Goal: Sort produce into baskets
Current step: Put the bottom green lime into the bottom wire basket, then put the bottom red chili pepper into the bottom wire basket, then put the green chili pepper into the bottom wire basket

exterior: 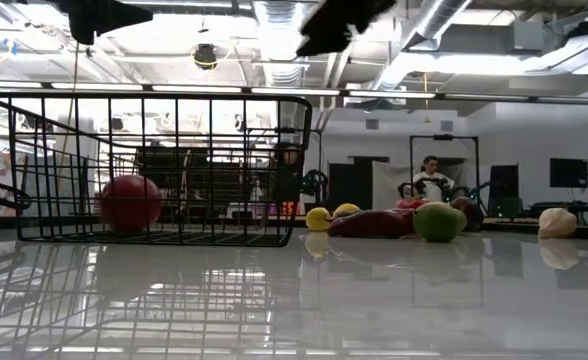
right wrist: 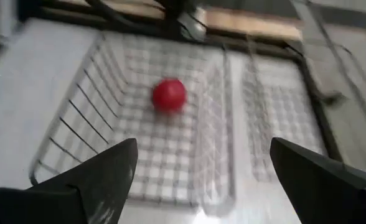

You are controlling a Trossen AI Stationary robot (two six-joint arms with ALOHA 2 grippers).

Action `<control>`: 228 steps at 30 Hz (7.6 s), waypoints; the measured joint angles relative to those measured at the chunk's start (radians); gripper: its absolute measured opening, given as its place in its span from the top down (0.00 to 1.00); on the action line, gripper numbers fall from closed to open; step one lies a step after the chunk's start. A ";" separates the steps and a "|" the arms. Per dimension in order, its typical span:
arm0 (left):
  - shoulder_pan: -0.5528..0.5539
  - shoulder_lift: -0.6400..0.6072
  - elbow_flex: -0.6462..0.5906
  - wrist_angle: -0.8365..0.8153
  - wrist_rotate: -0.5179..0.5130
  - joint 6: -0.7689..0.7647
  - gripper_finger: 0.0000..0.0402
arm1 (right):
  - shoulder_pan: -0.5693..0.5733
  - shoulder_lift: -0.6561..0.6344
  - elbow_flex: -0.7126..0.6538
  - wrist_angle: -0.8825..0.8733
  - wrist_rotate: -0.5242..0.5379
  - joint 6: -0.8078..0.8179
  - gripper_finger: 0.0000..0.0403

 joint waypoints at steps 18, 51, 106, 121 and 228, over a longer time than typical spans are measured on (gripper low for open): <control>0.002 0.000 0.000 0.034 0.005 -0.024 0.24 | 0.070 -0.319 -0.697 0.119 0.230 0.413 0.06; 0.002 0.000 0.000 0.036 0.012 -0.010 0.24 | 0.210 -0.205 -1.039 0.604 0.386 0.437 0.18; 0.001 0.000 0.000 0.026 0.159 -0.066 0.24 | 0.026 -0.064 -0.340 0.107 0.136 0.151 0.22; 0.002 0.000 0.000 0.023 0.112 -0.027 0.24 | -0.061 -0.065 -0.785 0.473 0.132 0.168 0.23; 0.001 0.000 0.000 0.008 0.089 -0.026 0.24 | 0.025 -0.071 -0.409 0.090 0.312 0.156 0.39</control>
